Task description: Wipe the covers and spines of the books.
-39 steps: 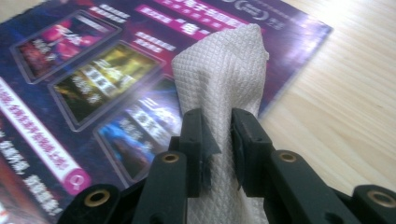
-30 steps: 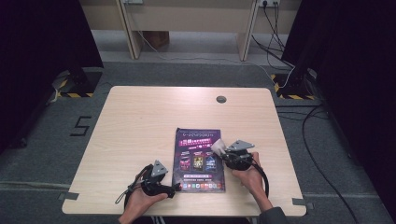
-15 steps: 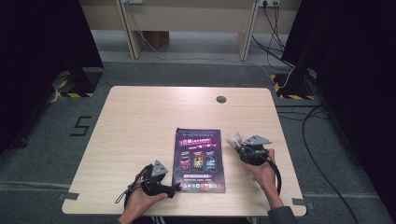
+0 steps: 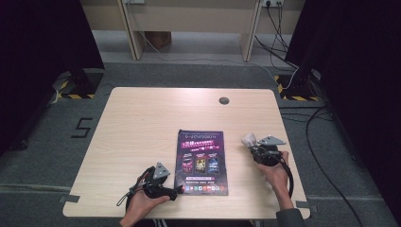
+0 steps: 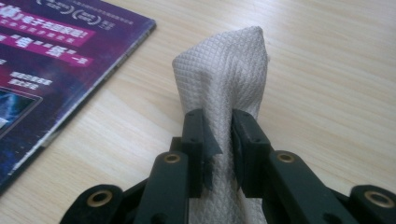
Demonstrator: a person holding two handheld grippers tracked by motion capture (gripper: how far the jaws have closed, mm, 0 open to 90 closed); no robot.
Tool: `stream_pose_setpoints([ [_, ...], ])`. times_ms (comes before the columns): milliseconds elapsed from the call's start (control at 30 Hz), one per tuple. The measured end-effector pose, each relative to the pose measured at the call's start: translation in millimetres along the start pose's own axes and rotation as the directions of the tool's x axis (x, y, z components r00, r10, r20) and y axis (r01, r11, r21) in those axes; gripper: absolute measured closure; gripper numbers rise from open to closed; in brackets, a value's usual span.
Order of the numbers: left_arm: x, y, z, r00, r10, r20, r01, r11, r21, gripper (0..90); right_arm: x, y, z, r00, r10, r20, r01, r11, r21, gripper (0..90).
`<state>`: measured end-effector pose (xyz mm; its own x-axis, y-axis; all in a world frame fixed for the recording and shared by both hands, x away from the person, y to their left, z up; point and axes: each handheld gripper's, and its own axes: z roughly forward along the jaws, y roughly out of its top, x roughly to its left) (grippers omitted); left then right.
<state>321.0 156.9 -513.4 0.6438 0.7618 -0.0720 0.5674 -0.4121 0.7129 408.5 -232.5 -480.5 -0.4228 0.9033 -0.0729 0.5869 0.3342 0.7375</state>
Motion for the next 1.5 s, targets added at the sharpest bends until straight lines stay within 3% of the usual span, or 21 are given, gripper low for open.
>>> stream_pose_setpoints([
  [700, 0.2, -0.1, 0.0, 1.0000, -0.002, 0.002, 0.002, 1.0000, 0.000, 15.1, -12.3, -12.5, 12.3, 0.9995, 0.013, 0.028, -0.015, 0.995, 0.101, 73.5],
  [833, -0.2, -0.1, 0.0, 1.0000, -0.001, 0.000, 0.001, 1.0000, -0.001, 15.1, -12.3, -11.4, 10.1, 0.9989, 0.028, 0.038, -0.032, 0.996, 0.089, 66.3],
  [967, 0.3, 0.1, 0.1, 1.0000, -0.004, 0.002, 0.004, 1.0000, 0.001, 15.1, -11.2, -5.8, 3.4, 0.9971, 0.071, 0.029, -0.072, 0.997, 0.030, 55.9],
  [1033, 0.1, 0.3, 0.0, 1.0000, -0.001, 0.001, 0.001, 1.0000, 0.002, 15.2, -8.1, -1.0, -0.4, 0.9972, 0.070, 0.028, -0.070, 0.997, 0.008, 53.2],
  [1133, 0.3, 0.4, 0.1, 1.0000, -0.003, 0.003, 0.003, 1.0000, 0.003, 15.1, 1.4, 6.3, -3.8, 0.9981, 0.060, -0.016, -0.061, 0.998, -0.026, 49.9],
  [1333, 0.4, 0.7, -0.1, 1.0000, 0.002, 0.004, -0.002, 1.0000, 0.006, 15.3, 19.6, 12.8, -0.2, 0.9944, 0.045, -0.096, -0.049, 0.998, -0.036, 44.9],
  [1500, 0.5, 1.0, 0.1, 1.0000, 0.002, 0.006, -0.002, 1.0000, 0.006, 15.4, 27.9, 13.6, 5.8, 0.9830, 0.080, -0.166, -0.084, 0.996, -0.019, 40.3],
])
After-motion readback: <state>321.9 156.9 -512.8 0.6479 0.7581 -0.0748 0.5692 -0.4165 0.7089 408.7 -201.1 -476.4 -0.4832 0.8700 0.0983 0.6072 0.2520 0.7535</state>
